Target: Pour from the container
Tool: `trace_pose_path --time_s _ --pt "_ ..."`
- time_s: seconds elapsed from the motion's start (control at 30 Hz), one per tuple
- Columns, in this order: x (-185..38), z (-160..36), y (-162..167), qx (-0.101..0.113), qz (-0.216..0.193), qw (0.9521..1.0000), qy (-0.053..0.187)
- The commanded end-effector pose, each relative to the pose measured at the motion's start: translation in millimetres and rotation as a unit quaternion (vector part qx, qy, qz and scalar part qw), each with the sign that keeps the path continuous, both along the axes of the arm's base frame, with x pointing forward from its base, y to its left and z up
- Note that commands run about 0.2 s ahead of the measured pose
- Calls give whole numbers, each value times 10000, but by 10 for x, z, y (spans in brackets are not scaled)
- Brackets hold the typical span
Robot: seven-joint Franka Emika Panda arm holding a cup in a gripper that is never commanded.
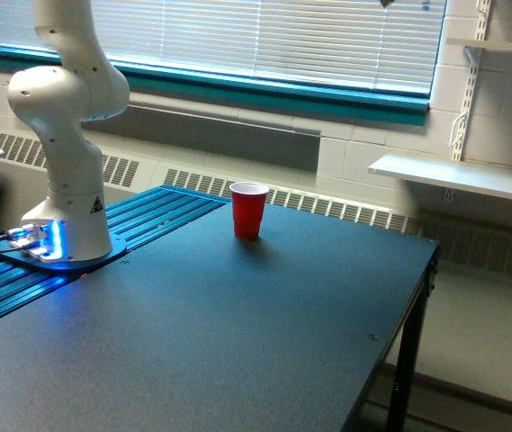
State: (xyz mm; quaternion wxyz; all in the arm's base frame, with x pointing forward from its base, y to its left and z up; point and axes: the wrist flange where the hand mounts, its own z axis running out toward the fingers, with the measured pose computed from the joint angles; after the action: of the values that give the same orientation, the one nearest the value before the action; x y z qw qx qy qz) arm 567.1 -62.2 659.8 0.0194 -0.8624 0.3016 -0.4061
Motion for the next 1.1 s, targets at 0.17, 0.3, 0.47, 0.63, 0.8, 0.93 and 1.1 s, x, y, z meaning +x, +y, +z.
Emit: trace_pose_path --time_s 0.17,0.3,0.47,0.63,0.8,0.93,1.1 --pt "-74 129 -33 -96 -44 9998 -154" --pt "-95 103 -8 -117 2 9998 -178" --pt "-135 47 -4 -193 122 9996 -188" --pt "-210 -46 -7 -253 316 9990 -175" --pt "-314 -139 -1 -416 476 9979 -126" --pt "-404 -217 19 -475 612 9969 -130" --pt "-536 -336 32 -605 868 9943 -95"
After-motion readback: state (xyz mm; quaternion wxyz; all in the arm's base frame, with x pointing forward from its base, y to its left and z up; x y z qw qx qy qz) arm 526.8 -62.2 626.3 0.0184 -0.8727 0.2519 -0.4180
